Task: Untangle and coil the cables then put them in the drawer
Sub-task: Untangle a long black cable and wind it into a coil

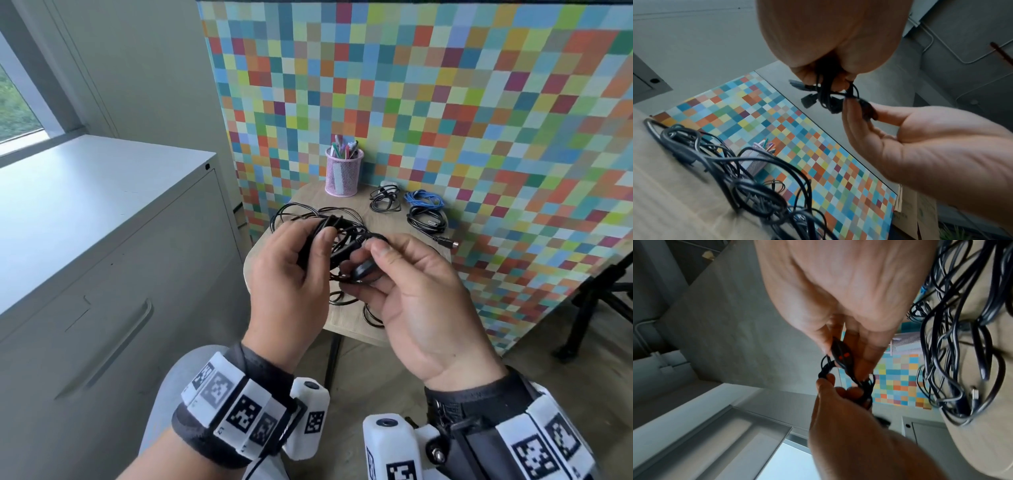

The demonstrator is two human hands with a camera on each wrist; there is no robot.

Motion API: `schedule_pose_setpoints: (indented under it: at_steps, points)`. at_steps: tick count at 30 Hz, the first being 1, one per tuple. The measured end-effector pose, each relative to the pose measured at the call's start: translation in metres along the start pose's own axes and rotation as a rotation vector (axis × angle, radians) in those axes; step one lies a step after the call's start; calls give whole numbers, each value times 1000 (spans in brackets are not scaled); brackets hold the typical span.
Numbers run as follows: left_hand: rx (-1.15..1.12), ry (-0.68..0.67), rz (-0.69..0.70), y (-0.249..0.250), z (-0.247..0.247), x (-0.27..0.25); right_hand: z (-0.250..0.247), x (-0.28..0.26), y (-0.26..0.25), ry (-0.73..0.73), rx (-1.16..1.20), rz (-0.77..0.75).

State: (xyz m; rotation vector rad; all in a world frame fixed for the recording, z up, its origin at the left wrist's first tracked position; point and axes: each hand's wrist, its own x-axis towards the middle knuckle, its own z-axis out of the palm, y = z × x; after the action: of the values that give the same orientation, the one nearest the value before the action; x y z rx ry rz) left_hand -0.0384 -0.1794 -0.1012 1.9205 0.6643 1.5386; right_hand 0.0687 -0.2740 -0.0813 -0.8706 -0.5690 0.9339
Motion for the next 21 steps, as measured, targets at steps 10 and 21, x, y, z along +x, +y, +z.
schedule_pose_setpoints:
  at_steps: [10,21]
  points:
    - [36,51,10,-7,11,-17,13,5,-3,128,173,54]
    - [-297,-1,-379,-10,-7,7,-26,7,-5,-78,-451,-25]
